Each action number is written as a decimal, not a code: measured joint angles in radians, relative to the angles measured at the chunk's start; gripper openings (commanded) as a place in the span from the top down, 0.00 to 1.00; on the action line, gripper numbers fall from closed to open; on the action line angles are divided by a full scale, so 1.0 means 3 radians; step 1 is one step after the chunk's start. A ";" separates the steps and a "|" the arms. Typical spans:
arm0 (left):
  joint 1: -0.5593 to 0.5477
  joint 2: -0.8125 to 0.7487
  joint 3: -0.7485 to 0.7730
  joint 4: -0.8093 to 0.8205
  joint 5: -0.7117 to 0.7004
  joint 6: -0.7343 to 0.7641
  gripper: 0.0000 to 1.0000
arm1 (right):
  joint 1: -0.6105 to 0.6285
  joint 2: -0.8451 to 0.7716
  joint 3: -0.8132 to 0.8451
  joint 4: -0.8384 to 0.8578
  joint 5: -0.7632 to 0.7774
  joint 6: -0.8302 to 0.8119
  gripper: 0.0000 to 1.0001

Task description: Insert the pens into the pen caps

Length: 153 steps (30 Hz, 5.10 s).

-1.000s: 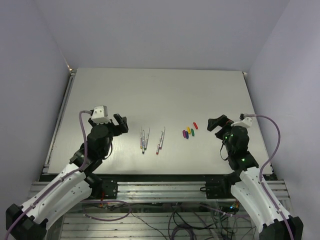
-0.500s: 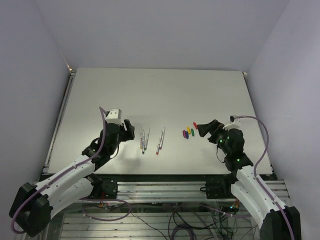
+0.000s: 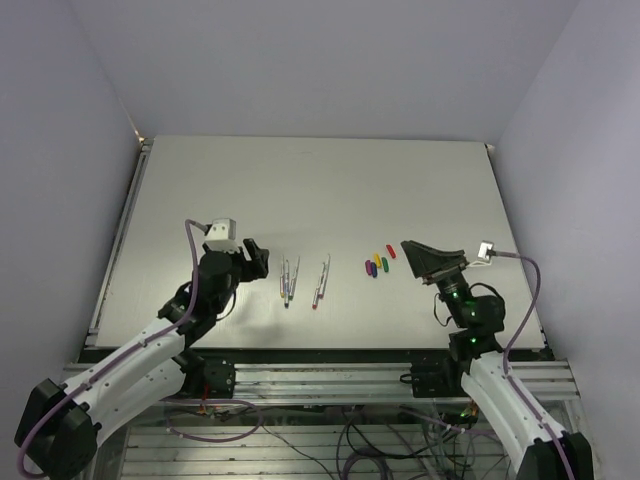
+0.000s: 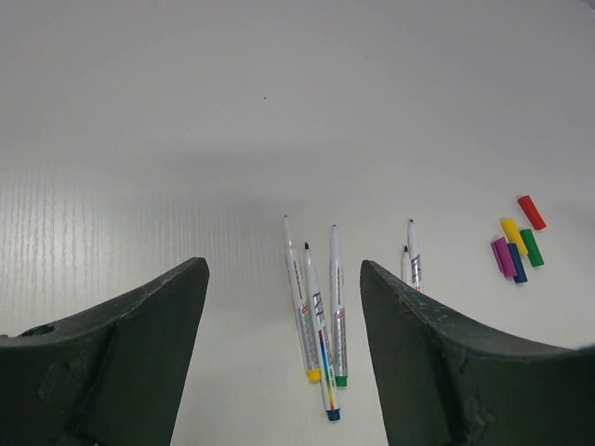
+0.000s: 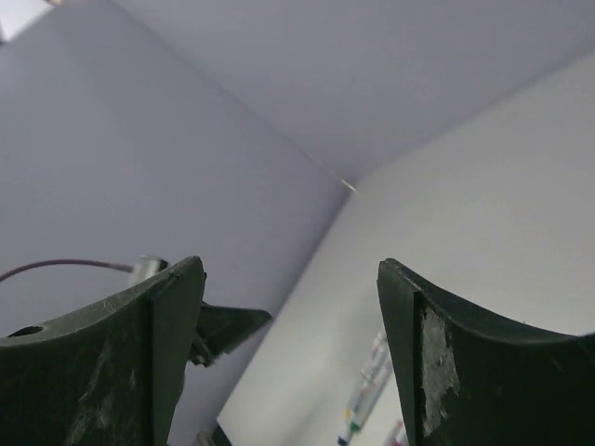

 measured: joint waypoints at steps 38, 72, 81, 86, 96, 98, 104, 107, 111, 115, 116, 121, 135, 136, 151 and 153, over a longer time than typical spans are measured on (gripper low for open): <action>-0.0505 0.1162 0.0359 0.0053 -0.0515 0.0031 0.42 | 0.0809 0.1256 0.2073 -0.3309 0.1718 -0.1839 0.70; -0.0507 0.1984 0.0708 -0.0331 -0.0500 -0.0193 0.49 | 0.0820 0.1406 0.2051 -0.3178 0.1902 -0.2000 0.68; -0.0534 0.2174 0.0735 -0.0323 -0.0404 -0.0201 0.50 | 0.0820 0.1401 0.2009 -0.3179 0.1924 -0.1976 0.70; -0.0552 0.2255 0.0804 -0.0309 -0.0389 -0.0201 0.50 | 0.0820 0.1401 0.2007 -0.3178 0.1926 -0.1948 0.71; -0.0584 0.2363 0.0841 -0.0322 -0.0390 -0.0224 0.55 | 0.0820 0.1403 0.1987 -0.3176 0.1925 -0.1918 0.71; -0.0585 0.2363 0.0841 -0.0323 -0.0397 -0.0234 0.55 | 0.0820 0.1405 0.1987 -0.3175 0.1925 -0.1915 0.71; -0.0595 0.2378 0.0842 -0.0334 -0.0402 -0.0237 0.56 | 0.0820 0.1425 0.1972 -0.3162 0.1921 -0.1888 0.72; -0.0595 0.2392 0.0847 -0.0375 -0.0402 -0.0247 0.56 | 0.0820 0.1425 0.1968 -0.3159 0.1916 -0.1868 0.72; -0.0600 0.2394 0.0903 -0.0496 -0.0412 -0.0252 0.57 | 0.0820 0.1424 0.1962 -0.3147 0.1914 -0.1850 0.72; -0.0601 0.2394 0.0950 -0.0593 -0.0417 -0.0256 0.60 | 0.0820 0.1423 0.1939 -0.3115 0.1901 -0.1831 0.72; -0.0601 0.2393 0.0954 -0.0612 -0.0420 -0.0258 0.60 | 0.0820 0.1423 0.1935 -0.3106 0.1897 -0.1830 0.72; -0.0604 0.2393 0.0958 -0.0758 -0.0449 -0.0277 0.61 | 0.0820 0.1423 0.1932 -0.3104 0.1873 -0.1820 0.73; -0.0608 0.2394 0.0963 -0.0954 -0.0474 -0.0320 0.73 | 0.0820 0.1418 0.1932 -0.3104 0.1826 -0.1783 0.73; -0.0608 0.2403 0.0975 -0.0974 -0.0476 -0.0322 0.76 | 0.0820 0.1417 0.1932 -0.3104 0.1825 -0.1783 0.73; -0.0610 0.2444 0.1033 -0.1097 -0.0490 -0.0443 0.76 | 0.0820 0.1389 0.1965 -0.3282 0.1830 -0.1699 0.65; -0.0610 0.2448 0.1033 -0.1102 -0.0491 -0.0464 0.64 | 0.0820 0.1404 0.2001 -0.3326 0.1829 -0.1692 0.65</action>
